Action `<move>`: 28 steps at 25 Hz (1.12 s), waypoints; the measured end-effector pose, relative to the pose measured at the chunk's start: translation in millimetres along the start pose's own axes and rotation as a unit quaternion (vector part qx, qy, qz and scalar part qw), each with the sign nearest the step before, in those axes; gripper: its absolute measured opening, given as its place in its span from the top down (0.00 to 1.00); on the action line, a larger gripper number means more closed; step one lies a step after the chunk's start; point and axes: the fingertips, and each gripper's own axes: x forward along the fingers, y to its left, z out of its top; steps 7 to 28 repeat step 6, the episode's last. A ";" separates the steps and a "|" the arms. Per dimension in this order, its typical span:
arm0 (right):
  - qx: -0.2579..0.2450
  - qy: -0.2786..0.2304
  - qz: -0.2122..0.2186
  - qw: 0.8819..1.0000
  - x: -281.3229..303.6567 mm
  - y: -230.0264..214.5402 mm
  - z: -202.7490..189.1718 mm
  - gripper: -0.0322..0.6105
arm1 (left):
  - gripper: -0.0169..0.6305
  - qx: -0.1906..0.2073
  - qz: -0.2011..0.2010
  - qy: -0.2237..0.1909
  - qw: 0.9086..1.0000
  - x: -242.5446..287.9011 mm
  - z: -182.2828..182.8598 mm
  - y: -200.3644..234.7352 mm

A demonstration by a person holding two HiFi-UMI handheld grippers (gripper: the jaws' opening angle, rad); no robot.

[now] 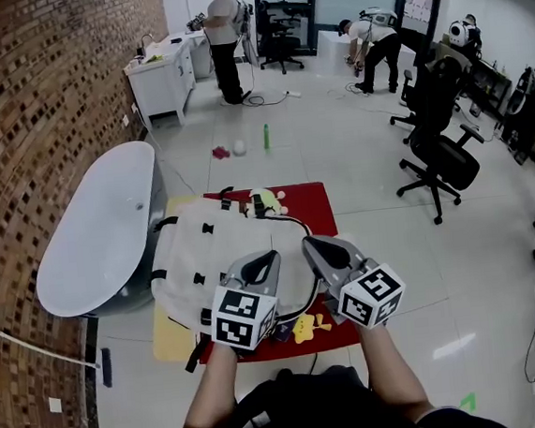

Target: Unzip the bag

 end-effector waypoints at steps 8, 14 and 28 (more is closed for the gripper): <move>0.003 0.002 0.002 1.000 5.4 4.9 -4.5 0.94 | 0.97 0.000 -0.001 -0.002 1.000 -1.6 0.4 2.9; 0.003 0.002 0.002 1.000 5.4 4.9 -4.5 0.94 | 0.97 0.000 -0.001 -0.002 1.000 -1.6 0.4 2.9; 0.003 0.002 0.002 1.000 5.4 4.9 -4.5 0.94 | 0.97 0.000 -0.001 -0.002 1.000 -1.6 0.4 2.9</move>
